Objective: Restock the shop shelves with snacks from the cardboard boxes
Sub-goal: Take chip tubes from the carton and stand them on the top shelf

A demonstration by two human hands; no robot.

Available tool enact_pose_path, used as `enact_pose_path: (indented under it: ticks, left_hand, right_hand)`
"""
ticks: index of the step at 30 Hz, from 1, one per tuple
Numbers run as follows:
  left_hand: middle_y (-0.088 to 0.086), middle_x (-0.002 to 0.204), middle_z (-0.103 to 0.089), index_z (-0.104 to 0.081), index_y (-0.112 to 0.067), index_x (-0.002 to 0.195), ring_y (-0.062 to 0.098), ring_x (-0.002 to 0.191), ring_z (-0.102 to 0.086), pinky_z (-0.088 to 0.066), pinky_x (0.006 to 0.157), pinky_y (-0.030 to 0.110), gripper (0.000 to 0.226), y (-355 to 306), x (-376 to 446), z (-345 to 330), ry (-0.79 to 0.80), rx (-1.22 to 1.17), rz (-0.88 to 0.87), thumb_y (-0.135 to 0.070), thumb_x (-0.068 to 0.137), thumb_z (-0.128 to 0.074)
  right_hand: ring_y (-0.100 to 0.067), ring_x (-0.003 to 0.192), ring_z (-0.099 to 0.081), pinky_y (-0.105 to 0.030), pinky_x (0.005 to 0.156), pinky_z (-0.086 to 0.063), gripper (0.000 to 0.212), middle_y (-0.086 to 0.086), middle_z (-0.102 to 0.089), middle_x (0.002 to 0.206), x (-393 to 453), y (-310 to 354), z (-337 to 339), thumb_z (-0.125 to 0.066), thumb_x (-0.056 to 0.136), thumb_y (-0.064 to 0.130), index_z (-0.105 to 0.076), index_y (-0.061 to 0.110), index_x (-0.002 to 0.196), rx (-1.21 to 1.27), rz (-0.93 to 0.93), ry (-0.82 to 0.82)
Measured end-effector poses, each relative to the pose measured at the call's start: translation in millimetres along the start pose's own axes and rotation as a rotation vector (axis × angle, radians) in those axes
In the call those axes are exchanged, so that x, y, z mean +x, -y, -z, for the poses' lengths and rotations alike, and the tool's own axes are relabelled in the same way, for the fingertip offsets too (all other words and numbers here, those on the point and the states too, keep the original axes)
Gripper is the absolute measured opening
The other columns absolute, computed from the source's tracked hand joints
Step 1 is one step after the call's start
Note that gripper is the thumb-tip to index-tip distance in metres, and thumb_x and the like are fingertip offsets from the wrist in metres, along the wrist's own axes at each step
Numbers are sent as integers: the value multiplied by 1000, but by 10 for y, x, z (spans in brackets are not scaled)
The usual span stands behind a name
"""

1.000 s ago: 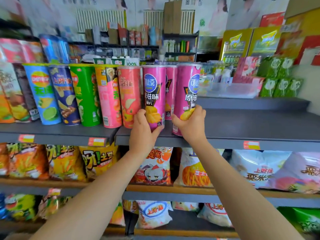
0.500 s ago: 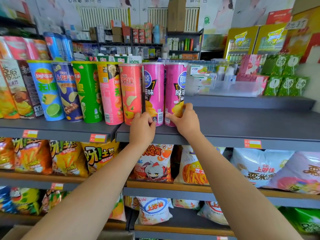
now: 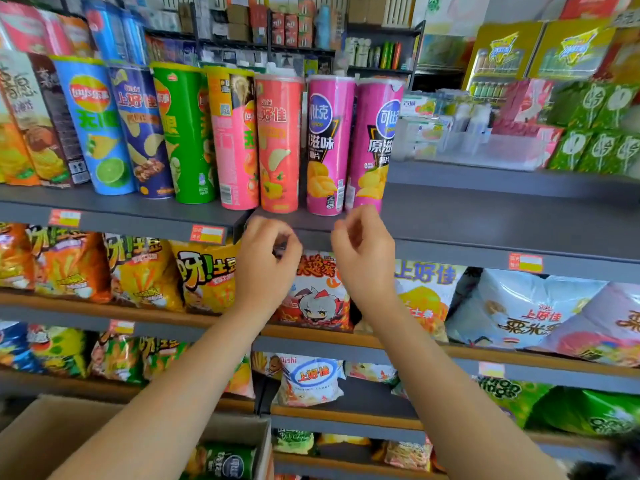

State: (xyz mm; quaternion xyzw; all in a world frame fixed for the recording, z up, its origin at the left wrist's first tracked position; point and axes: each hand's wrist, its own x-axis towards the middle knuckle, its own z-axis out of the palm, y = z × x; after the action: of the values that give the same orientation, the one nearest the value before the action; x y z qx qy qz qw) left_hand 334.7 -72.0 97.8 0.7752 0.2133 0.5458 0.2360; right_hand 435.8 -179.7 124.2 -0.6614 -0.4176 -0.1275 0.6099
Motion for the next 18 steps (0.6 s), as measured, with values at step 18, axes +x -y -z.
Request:
enact_pose_path:
  ticks: [18]
  left_hand:
    - [17,143,-47,-24,-17,154,38,129,-48,-41,100,43,75,2805,-4117,2405,803,556,1307,-41,94,-61]
  right_hand:
    - [-28,105,-62,-35,82,-51,31,-15,-64,124,-5035,-1198,-2255,-63,93,30,-61,9,116,-357,-619,1804]
